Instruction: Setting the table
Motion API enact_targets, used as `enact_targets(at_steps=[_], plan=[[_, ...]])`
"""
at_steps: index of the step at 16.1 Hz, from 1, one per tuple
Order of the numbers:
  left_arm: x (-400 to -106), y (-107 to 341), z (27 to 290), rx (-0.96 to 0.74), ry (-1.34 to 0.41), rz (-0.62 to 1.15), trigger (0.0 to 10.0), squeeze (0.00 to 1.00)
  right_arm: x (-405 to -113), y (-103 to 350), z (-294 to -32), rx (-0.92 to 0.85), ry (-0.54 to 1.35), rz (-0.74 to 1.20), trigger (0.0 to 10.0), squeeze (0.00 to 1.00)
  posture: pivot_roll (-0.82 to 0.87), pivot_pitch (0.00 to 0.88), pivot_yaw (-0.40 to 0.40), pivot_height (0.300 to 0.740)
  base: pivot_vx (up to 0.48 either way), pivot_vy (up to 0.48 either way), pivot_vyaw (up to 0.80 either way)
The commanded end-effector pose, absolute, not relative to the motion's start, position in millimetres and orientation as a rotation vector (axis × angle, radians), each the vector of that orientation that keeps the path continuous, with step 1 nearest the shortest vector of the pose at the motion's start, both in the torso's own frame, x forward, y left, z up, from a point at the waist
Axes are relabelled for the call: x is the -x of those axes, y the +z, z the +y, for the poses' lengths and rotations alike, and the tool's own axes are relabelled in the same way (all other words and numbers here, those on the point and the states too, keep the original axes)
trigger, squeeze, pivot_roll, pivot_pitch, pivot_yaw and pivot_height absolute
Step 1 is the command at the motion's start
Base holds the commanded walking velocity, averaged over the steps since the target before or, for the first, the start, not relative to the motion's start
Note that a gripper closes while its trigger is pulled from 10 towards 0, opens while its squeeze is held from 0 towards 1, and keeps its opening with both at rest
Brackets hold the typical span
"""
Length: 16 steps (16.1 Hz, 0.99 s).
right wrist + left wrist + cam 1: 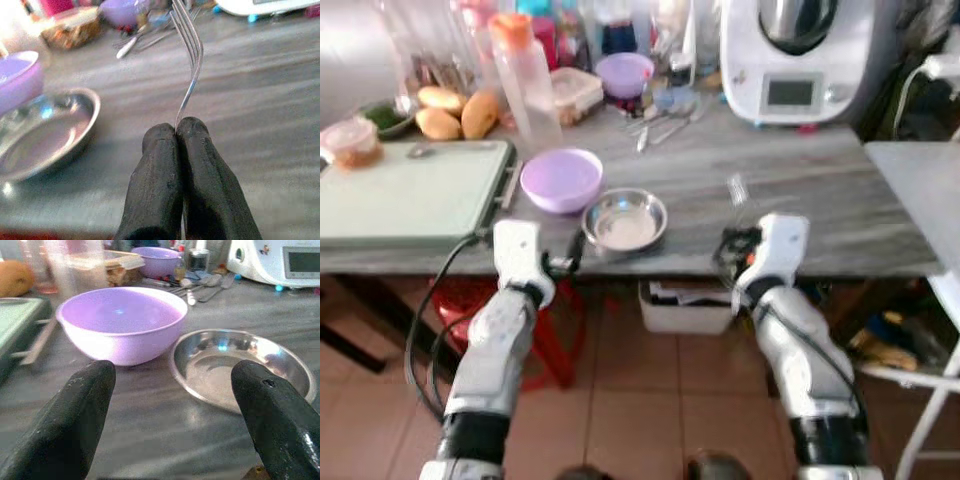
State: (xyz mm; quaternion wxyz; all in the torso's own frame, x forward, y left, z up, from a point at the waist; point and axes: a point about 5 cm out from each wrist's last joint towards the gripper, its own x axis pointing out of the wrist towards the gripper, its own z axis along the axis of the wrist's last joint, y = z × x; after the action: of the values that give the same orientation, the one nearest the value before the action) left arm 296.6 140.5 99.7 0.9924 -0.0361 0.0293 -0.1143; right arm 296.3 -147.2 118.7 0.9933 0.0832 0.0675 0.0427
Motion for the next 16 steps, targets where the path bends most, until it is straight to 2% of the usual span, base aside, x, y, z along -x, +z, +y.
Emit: enact_targets(at_steps=[1, 8, 11, 16], plan=[[-297.1, 104.2, 137.2, 0.083, -0.243, 0.033, 10.0, 0.0, -299.3, 131.6, -153.1, -0.189, 0.055, 0.073, 10.0, 0.0, -0.06, 0.0, 0.052, 0.74, 0.27, 0.398, 0.0], [-289.2, 104.5, 138.9, 0.105, -0.247, 0.031, 10.0, 0.0, -295.5, 134.6, -175.6, -0.226, -0.093, 0.027, 10.0, 0.0, -0.05, 0.0, 0.052, 0.74, 0.0, 0.0, 0.0], [-278.4, 102.9, 141.1, 0.077, -0.256, 0.037, 10.0, 0.0, -292.1, 127.6, -197.3, -0.387, -0.19, 0.041, 10.0, 0.0, -0.03, 0.0, 0.06, 0.74, 0.0, 0.0, 0.0], [-273.4, 102.5, 146.3, 0.04, -0.258, 0.061, 10.0, 0.0, -300.0, 114.4, -211.8, -0.509, -0.127, 0.124, 10.0, 0.0, -0.02, 0.012, 0.079, 0.74, 0.0, 0.0, 0.0]])
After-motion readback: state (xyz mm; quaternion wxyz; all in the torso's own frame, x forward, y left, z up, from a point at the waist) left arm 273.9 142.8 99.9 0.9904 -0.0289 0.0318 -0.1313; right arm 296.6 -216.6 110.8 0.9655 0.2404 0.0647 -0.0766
